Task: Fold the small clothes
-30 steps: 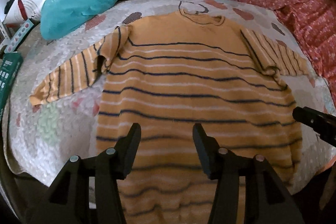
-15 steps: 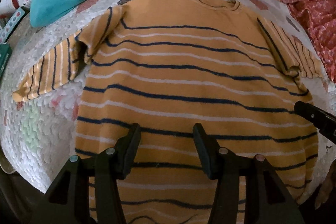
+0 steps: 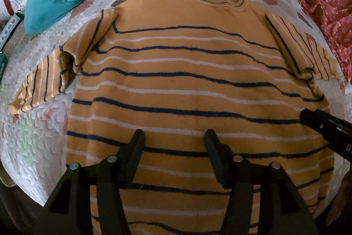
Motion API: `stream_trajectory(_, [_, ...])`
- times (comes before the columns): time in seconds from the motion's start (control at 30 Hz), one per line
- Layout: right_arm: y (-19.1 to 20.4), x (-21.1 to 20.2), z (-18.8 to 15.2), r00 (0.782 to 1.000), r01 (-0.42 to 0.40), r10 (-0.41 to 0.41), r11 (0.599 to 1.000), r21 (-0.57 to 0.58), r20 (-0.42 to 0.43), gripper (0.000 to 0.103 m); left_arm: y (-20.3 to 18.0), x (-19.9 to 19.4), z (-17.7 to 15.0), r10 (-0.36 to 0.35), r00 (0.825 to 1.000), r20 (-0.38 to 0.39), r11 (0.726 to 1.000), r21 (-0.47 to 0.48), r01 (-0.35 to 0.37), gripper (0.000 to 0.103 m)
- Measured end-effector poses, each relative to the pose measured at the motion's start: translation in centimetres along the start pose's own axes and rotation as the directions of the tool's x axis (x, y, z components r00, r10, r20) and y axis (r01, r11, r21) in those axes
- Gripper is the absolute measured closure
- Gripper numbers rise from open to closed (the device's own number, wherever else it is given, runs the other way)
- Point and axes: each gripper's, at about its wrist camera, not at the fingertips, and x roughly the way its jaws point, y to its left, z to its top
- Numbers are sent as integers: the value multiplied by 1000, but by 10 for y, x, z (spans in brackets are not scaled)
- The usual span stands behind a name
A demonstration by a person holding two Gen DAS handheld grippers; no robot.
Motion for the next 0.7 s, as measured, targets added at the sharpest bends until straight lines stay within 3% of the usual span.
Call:
stream_trajectory(0.57, [4, 2, -3, 1000, 11, -11, 1000, -22, 11, 33, 2, 0, 0, -5, 1000, -4, 1000, -3, 5, 46])
stream_trajectory(0.63, [0, -6, 0, 999, -18, 18, 1000, 0, 34, 33, 2, -2, 0, -9, 1000, 1, 1000, -9, 9, 45])
stream_trajectory(0.7, [-14, -27, 9, 994, -30, 26, 999, 36, 110, 33, 3, -3, 2, -10, 1000, 6, 1000, -13, 10, 45])
